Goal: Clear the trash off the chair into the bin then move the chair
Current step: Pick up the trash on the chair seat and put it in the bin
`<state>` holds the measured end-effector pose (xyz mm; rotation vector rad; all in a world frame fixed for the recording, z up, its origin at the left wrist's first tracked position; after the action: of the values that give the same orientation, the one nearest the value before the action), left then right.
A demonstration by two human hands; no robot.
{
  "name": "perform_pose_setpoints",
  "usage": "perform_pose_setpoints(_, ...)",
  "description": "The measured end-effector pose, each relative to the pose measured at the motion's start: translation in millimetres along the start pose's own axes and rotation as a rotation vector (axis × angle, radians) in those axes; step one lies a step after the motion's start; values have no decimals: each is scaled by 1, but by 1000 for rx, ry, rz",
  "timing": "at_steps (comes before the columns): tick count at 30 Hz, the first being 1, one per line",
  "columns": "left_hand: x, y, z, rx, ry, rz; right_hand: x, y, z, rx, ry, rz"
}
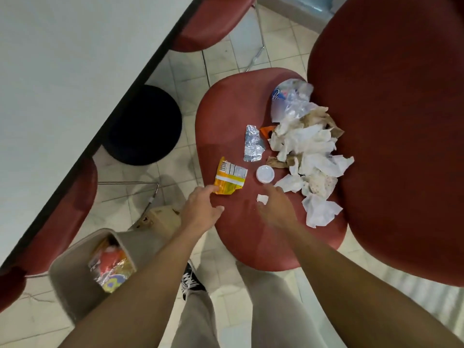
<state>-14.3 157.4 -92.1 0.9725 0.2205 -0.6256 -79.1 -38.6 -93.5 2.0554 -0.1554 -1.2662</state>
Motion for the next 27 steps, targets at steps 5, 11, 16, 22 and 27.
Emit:
perform_pose_setpoints(5, 61, -24, 23, 29, -53, 41, 58, 5, -13, -104, 97, 14)
perform_pose_setpoints(11, 96, -55, 19, 133, -9, -20, 101, -5, -18, -183, 150, 15)
perform_pose_setpoints(16, 107, -75, 8, 107, 13, -51, 120, -17, -15, -272, 118, -25)
perform_pose_setpoints(22, 106, -72, 6, 74, 29, -20, 119, -19, -10, -171, 122, -39)
perform_pose_setpoints(27, 87, -51, 4, -8, 25, 47, 93, -9, -18, -91, 136, -42)
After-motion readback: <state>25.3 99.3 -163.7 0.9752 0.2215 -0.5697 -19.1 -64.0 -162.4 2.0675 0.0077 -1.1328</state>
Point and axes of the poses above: each hand's wrist, its own x-axis towards the middle knuckle, its own y-axis out of the back of the hand, z = x × y, the point moved 6 cm from there along x, towards the middle knuckle, and after that the axes turned 14 degrees about -y, right-handed, at the moved point
